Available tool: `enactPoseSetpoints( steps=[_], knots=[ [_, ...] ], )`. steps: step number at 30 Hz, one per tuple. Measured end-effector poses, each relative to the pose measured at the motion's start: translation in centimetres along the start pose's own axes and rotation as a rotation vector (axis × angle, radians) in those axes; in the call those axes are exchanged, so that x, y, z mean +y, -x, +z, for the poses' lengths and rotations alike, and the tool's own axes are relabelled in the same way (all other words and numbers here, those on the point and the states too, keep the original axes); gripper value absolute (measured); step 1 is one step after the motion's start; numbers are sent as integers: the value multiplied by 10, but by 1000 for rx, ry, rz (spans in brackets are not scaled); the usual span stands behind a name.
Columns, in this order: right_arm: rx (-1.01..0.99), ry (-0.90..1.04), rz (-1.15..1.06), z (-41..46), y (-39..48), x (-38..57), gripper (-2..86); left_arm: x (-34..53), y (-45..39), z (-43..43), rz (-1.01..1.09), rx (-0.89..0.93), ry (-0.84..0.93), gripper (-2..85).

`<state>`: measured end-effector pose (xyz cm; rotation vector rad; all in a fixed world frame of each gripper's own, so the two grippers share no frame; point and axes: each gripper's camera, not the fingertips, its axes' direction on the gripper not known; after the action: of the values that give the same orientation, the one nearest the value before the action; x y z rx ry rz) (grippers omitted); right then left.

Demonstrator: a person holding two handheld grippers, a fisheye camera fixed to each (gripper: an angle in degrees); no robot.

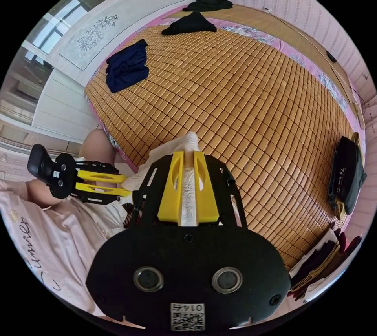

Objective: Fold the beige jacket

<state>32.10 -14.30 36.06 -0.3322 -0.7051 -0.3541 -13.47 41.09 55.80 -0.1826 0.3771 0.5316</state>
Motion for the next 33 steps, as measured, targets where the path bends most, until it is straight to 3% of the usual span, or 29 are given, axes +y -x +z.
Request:
enactPoseSetpoints(
  steps=[2,6,12,16,18,20,23,29,31,33],
  knots=[
    [-38,78,29,36,-1,-18,54,10,47,46,-155,26,86,42],
    [-8,68,68,44,-3,-29,65,19,65,56,-204,73,28,42],
    [-106,-235,203,-30,-23,32,85,18,47,66,-87,-42,49,46],
    [-250,-413,251,-54,-36,113,19,23,48,75,-69,-42,44,47],
    [-336,-296,228,-32,-36,110,5,26,53,80,-87,-22,44,47],
    [-156,-159,189,-1,-29,90,-4,27,58,85,-110,-1,53,48],
    [-76,-71,161,23,-32,66,-9,30,61,80,-135,-20,54,55],
    [-61,-38,126,26,-39,60,-10,23,29,27,-82,-129,-144,-5],
    [-55,-49,122,25,-41,65,-10,8,13,41,13,-115,-178,-8],
    [-72,-55,139,18,-46,71,-10,-8,9,79,43,-183,-104,-9]
  ],
)
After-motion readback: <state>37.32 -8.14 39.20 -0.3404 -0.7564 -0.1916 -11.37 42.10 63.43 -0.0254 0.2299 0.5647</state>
